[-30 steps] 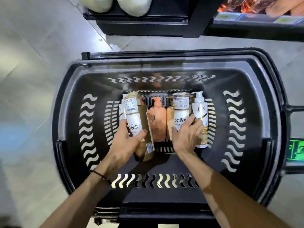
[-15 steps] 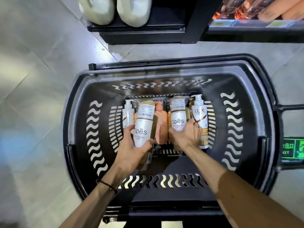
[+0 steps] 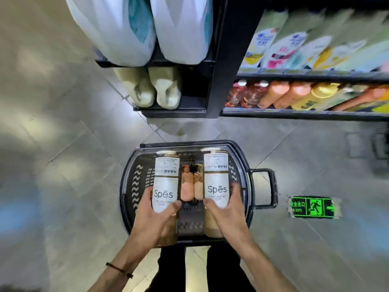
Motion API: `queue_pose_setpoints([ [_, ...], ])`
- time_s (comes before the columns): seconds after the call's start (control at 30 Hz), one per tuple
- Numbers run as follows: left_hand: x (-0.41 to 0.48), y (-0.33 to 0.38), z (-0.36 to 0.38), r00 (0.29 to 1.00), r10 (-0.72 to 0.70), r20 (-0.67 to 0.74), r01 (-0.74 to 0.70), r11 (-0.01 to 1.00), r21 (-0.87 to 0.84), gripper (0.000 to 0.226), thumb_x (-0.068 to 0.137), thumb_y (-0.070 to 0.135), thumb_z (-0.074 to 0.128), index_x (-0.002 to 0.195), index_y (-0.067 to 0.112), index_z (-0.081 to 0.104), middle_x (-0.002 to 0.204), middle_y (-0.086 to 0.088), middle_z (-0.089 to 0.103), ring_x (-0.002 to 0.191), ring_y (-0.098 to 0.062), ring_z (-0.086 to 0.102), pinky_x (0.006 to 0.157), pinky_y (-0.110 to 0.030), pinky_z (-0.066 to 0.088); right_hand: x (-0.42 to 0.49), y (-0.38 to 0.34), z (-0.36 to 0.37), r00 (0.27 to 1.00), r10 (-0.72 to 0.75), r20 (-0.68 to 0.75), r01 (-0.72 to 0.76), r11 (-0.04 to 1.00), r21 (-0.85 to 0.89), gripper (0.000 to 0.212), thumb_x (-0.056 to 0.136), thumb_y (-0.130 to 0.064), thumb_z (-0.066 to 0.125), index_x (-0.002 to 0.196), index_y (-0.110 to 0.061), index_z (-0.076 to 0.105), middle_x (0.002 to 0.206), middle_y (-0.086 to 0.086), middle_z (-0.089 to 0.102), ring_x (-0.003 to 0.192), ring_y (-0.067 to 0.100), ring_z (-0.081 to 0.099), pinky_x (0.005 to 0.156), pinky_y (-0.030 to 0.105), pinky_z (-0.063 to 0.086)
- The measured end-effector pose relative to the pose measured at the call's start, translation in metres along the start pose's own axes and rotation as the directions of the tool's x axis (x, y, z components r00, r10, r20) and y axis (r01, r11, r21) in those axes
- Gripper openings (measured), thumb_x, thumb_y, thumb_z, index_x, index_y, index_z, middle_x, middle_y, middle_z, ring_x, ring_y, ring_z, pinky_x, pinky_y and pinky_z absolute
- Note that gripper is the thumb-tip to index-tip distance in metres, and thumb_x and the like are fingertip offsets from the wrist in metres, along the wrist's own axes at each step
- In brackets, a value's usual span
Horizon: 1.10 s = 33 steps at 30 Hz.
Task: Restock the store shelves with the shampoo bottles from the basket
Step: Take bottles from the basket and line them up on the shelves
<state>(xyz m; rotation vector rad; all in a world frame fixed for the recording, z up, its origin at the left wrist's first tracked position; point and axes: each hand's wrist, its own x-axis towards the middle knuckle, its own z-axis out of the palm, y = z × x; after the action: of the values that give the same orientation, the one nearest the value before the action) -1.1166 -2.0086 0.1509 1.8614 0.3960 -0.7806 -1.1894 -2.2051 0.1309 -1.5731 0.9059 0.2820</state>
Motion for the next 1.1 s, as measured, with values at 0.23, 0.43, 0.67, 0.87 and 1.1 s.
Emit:
queue_pose_setpoints([
  [0.23, -0.095, 0.148, -0.010, 0.974, 0.217, -0.070, -0.220, 0.974, -0.043, 0.042, 0.081, 0.019, 0.084, 0.109, 0.030, 0.054, 0.096, 0.013, 0.075, 0.080, -0.002, 0.071, 0.065, -0.015, 0.054, -0.082, -0.159, -0.075, 0.965, -0.240, -0.102, 0.244, 0.969, 0.029, 0.066, 0.060, -0.049, 0.075, 0.115, -0.037, 0.041, 0.089, -0.036, 0.066, 0.079, -0.012, 0.065, 0.057, 0.005, 0.048],
  [0.43, -0.162, 0.268, -0.018, 0.902, 0.414, -0.126, -0.428, 0.896, -0.118, 0.064, 0.062, 0.037, 0.092, 0.111, 0.027, 0.052, 0.098, -0.004, 0.073, 0.081, -0.007, 0.072, 0.065, -0.021, 0.057, -0.139, -0.270, -0.132, 0.862, -0.493, -0.121, 0.495, 0.869, -0.015, 0.073, 0.064, -0.047, 0.077, 0.129, -0.039, 0.044, 0.098, -0.026, 0.071, 0.085, -0.006, 0.068, 0.066, 0.009, 0.052],
  [0.67, -0.240, 0.385, -0.034, 0.757, 0.617, -0.213, -0.650, 0.746, -0.147, 0.069, 0.052, 0.047, 0.092, 0.109, 0.032, 0.057, 0.100, 0.004, 0.076, 0.088, -0.016, 0.074, 0.070, -0.031, 0.061, -0.199, -0.381, -0.181, 0.695, -0.696, -0.179, 0.705, 0.709, -0.021, 0.055, 0.076, -0.021, 0.088, 0.118, -0.030, 0.053, 0.087, -0.023, 0.072, 0.077, -0.010, 0.066, 0.061, 0.003, 0.045],
  [0.87, -0.313, 0.459, -0.048, 0.590, 0.749, -0.300, -0.805, 0.576, -0.144, 0.063, 0.054, 0.041, 0.088, 0.106, 0.024, 0.057, 0.090, 0.012, 0.075, 0.075, -0.004, 0.071, 0.063, -0.020, 0.056, -0.263, -0.463, -0.216, 0.554, -0.790, -0.262, 0.824, 0.565, 0.040, 0.063, 0.064, -0.062, 0.079, 0.114, -0.030, 0.058, 0.091, -0.019, 0.073, 0.081, -0.002, 0.069, 0.064, 0.012, 0.052],
  [1.1, -0.378, 0.507, -0.071, 0.422, 0.842, -0.336, -0.905, 0.410, -0.110, 0.057, 0.056, 0.041, 0.086, 0.103, 0.029, 0.057, 0.091, 0.010, 0.074, 0.076, -0.007, 0.072, 0.063, -0.023, 0.058, -0.318, -0.510, -0.239, 0.403, -0.849, -0.341, 0.907, 0.420, 0.026, 0.055, 0.067, -0.061, 0.079, 0.111, -0.036, 0.056, 0.095, -0.018, 0.072, 0.080, 0.004, 0.071, 0.063, 0.022, 0.057],
])
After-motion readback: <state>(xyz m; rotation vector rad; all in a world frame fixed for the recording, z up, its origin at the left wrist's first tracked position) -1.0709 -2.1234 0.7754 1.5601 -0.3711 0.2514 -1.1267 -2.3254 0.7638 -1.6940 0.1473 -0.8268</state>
